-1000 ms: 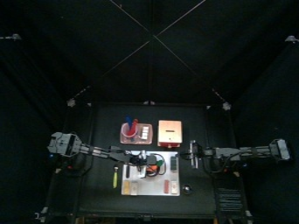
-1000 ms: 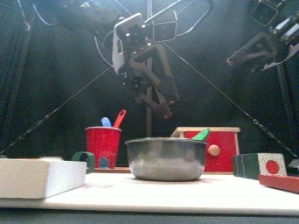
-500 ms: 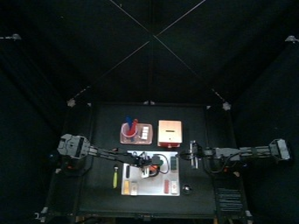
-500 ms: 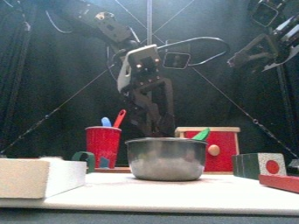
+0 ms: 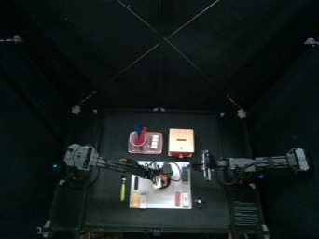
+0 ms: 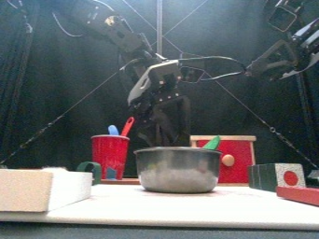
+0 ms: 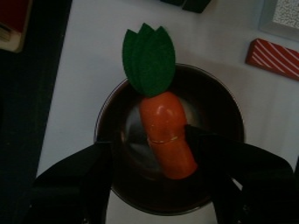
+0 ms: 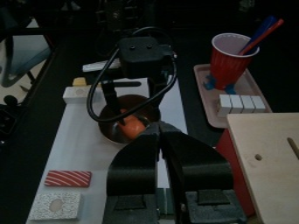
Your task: Take carrot out of bowl
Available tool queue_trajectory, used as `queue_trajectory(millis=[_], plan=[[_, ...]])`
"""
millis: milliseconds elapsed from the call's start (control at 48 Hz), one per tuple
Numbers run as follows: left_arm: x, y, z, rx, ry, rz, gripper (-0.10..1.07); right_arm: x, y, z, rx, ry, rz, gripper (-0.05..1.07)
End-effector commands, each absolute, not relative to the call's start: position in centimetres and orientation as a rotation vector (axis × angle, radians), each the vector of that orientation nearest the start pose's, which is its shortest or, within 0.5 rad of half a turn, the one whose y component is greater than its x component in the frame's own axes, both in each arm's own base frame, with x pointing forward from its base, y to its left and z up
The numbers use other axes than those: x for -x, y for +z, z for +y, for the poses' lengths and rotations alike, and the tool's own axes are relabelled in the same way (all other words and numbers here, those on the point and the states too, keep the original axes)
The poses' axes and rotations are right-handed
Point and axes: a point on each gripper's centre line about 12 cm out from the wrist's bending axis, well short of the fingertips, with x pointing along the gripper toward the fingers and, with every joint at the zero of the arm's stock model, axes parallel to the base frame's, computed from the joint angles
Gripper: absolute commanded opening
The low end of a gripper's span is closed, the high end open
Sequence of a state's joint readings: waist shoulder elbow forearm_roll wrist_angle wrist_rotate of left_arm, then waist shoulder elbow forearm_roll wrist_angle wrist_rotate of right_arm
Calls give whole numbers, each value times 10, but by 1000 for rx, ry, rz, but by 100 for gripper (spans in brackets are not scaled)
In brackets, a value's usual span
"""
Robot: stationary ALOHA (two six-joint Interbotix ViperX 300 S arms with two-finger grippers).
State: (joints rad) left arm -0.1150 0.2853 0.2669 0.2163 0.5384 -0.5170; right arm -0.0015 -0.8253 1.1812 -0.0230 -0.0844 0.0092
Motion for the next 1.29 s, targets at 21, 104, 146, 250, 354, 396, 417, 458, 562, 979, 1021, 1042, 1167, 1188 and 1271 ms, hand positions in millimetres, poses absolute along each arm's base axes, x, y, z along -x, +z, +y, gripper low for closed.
queue_trajectory(millis=[21,104,146,250,354,396,417,458,562,979,1021,1042,1167,1188,1271], plan=[[-460,154,-44,185,156,1007,93,-218,240,-1,14,0,267,6],[-461,152,-45,193,156,1012,93,-218,240,-1,14,0,270,6],[-461,150,-46,204,155,1014,93,-218,239,-1,14,0,273,6],[-463,146,-47,222,153,1015,93,-218,238,-1,14,-2,276,6],[-463,139,-48,233,154,1028,93,-218,238,-1,11,-1,276,6],[-463,138,-48,236,154,1028,93,-218,239,-1,10,-1,273,6],[-463,136,-48,235,155,1033,92,-218,238,-1,10,-1,276,6],[-463,136,-48,236,156,1034,92,-218,238,-1,10,-1,276,6],[-462,135,-48,236,156,1037,89,-218,238,-1,10,-1,276,6],[-461,148,-43,251,164,1017,68,-218,238,-1,10,-1,275,6],[-460,156,-43,253,161,1000,68,-218,238,-1,10,-1,276,6],[-460,161,-42,256,161,990,68,-218,238,-1,10,-1,275,6],[-455,194,-41,264,150,930,68,-218,238,-1,10,-1,275,6],[-454,199,-40,266,150,922,68,-218,238,-1,10,-1,276,6],[-447,216,-35,276,156,896,68,-218,238,-1,11,-1,278,6]])
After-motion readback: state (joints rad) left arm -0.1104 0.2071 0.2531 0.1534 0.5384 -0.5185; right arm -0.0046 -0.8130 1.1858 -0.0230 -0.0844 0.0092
